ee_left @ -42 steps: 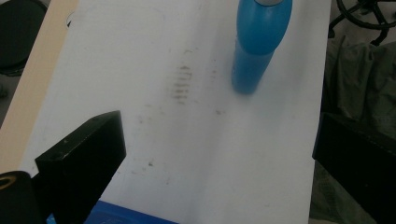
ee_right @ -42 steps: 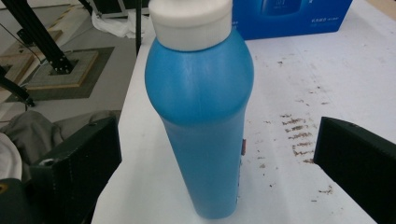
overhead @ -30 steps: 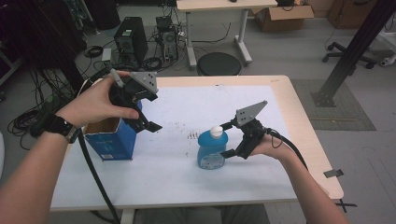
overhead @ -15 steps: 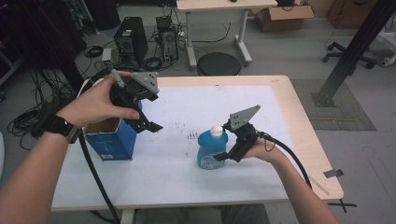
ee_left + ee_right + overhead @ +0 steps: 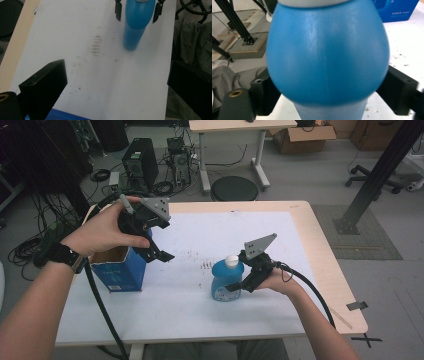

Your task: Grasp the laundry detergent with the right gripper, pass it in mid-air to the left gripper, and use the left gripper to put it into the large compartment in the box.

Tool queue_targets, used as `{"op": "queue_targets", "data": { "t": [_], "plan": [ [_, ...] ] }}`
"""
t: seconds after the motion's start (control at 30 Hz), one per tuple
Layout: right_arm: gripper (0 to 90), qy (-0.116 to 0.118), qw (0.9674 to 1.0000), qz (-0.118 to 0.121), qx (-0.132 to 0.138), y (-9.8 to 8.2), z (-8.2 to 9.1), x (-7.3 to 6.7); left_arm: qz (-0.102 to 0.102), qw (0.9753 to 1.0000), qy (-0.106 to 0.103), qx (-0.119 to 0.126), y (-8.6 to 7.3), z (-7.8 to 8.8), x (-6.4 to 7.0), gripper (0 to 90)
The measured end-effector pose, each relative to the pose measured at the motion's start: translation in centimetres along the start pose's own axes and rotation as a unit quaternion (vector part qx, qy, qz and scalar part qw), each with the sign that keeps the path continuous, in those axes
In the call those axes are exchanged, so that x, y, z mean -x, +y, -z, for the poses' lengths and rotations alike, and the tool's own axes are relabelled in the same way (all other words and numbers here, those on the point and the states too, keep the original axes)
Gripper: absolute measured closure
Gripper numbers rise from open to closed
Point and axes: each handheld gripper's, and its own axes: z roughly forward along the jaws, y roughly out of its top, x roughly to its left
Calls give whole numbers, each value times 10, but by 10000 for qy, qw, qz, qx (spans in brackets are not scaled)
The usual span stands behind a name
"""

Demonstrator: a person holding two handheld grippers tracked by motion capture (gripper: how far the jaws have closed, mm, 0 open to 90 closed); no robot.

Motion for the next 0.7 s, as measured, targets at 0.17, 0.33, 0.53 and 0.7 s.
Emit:
{"op": "queue_targets", "data": {
  "t": [0.17,0.33,0.53,0.7],
  "plan": [
    [200,5,10000,-10,-28,-2,0,1,-35,10000,-5,-5,0,0,0,32],
    [221,4,10000,7,-36,-3,0,1,-7,10000,13,6,0,0,1,32],
    [253,10,10000,38,-25,-3,0,1,-20,10000,8,0,-1,0,1,33],
    [277,-5,10000,55,-28,-3,0,1,-38,10000,4,-34,0,0,1,32]
  ]
}}
